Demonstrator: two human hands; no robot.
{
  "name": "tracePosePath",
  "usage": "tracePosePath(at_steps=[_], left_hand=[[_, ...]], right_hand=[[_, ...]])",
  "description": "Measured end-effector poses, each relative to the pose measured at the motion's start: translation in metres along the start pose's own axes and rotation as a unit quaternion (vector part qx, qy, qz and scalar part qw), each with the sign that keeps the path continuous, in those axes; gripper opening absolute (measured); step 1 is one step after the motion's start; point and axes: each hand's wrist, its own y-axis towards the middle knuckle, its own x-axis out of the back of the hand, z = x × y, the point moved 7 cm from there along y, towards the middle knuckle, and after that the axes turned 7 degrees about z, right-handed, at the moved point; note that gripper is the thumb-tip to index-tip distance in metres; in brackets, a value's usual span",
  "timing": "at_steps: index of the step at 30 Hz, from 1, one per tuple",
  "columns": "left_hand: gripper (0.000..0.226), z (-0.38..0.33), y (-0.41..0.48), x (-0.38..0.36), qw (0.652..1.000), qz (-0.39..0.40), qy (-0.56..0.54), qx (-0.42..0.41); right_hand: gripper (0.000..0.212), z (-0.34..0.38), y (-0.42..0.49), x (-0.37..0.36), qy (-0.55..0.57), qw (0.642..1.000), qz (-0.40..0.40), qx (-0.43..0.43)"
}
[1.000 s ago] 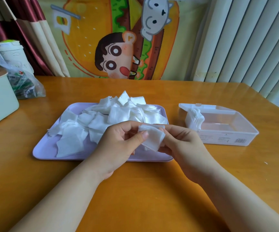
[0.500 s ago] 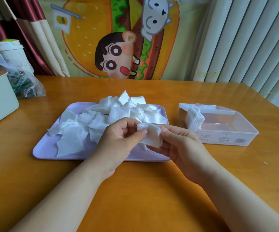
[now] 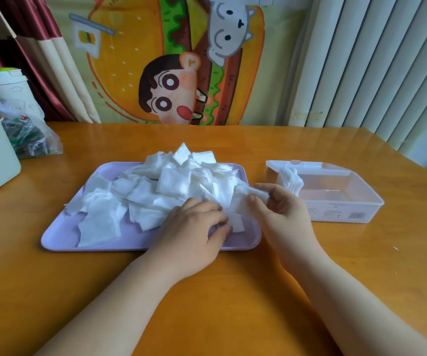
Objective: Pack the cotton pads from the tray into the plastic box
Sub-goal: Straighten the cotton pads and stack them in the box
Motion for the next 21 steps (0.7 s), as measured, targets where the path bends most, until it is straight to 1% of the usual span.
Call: tracePosePath(at_steps=[3, 5, 6, 8, 9, 11, 13, 15, 17, 19, 21], left_hand=[[0.029, 0.008, 0.0, 0.001, 1.0, -0.008, -0.017, 0.023], [0.033, 0.017, -0.002, 0.005, 0.998, -0.014, -0.043, 0.05], [0.031, 0.02, -0.002, 0.007, 0.996, -0.015, -0.061, 0.063], [0.015, 0.024, -0.002, 0.008, 0.991, -0.01, -0.105, 0.086], [0.015, 0.024, -0.002, 0.009, 0.989, 0.001, -0.112, 0.095], [0.035, 0.026, -0.001, 0.007, 0.987, 0.037, -0.115, 0.108], [0.041, 0.029, -0.001, 0.006, 0.983, 0.072, -0.115, 0.124], [0.034, 0.032, -0.003, 0.003, 0.976, 0.107, -0.124, 0.147], [0.02, 0.033, -0.005, 0.003, 0.971, 0.117, -0.137, 0.159], [0.011, 0.034, -0.006, 0.006, 0.97, 0.105, -0.144, 0.164], [0.01, 0.033, -0.007, 0.009, 0.969, 0.079, -0.166, 0.163]], right_hand=[[0.017, -0.004, 0.002, 0.001, -0.043, 0.999, -0.003, 0.01], [0.016, -0.01, 0.002, -0.001, -0.051, 0.999, 0.001, -0.003], [0.015, -0.012, 0.003, -0.001, -0.048, 0.999, 0.004, -0.011], [0.013, -0.015, 0.004, -0.004, -0.041, 0.999, 0.013, -0.02], [0.013, -0.016, 0.004, -0.006, -0.051, 0.998, 0.021, -0.021], [0.016, -0.016, 0.004, -0.011, -0.102, 0.994, 0.044, -0.018], [0.022, -0.014, 0.004, -0.015, -0.142, 0.988, 0.057, -0.013], [0.029, -0.013, 0.003, -0.014, -0.158, 0.986, 0.055, -0.009], [0.026, -0.012, 0.002, -0.014, -0.163, 0.985, 0.052, -0.005], [0.016, -0.011, 0.002, -0.014, -0.171, 0.984, 0.047, 0.001], [0.011, -0.01, 0.001, -0.014, -0.184, 0.982, 0.043, 0.01]])
